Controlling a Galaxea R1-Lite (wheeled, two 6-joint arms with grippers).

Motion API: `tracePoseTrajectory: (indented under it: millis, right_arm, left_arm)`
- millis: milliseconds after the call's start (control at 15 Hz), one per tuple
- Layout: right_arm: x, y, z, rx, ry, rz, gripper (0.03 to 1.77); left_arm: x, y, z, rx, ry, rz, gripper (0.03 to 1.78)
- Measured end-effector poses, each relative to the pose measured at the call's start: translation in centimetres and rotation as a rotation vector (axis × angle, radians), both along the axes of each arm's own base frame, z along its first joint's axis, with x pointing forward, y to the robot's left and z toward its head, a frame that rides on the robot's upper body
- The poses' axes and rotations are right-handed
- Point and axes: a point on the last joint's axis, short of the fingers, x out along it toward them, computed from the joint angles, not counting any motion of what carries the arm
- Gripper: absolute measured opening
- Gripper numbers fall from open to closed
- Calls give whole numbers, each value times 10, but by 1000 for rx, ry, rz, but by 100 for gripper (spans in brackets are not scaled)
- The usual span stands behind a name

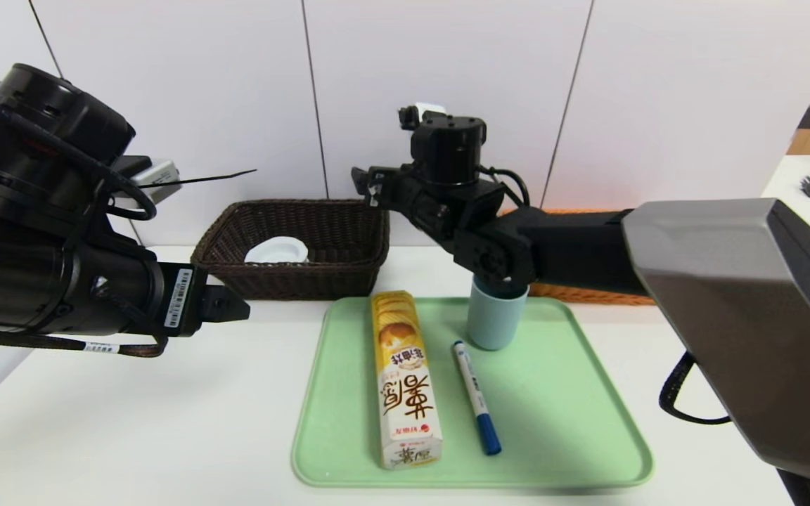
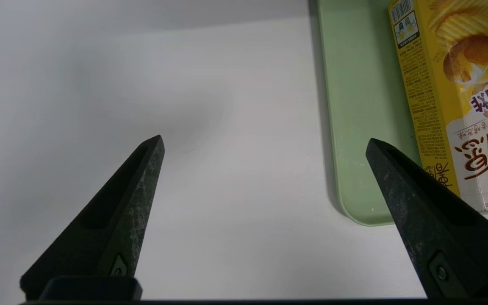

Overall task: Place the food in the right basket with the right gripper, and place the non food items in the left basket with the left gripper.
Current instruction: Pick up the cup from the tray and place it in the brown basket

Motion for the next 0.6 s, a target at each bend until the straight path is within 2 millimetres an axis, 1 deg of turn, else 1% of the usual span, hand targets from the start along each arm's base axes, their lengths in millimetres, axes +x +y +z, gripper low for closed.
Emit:
tracePoseTrajectory:
  millis: [133,267,333,467,600]
  right_arm:
    - [-15,-10,30,-12,-36,-2,158]
    - [-34,-25,62,-22,-31,-9,161]
    - [-47,-36,79,-37,-17,-26,162]
    - [-71,-59,105,-84,29,-74,164]
    - [-100,-85,127,-131,82,-95,166]
  left_arm:
    - [-1,0,3,-3,-10,-2,169]
    - [-3,-1,6,-9,-21,-18,169]
    - [-7,-3,6,-8,-19,-31,169]
    - [-12,-8,5,6,-25,-52,169]
    - [-16,-19,14,-4,-63,-92,169]
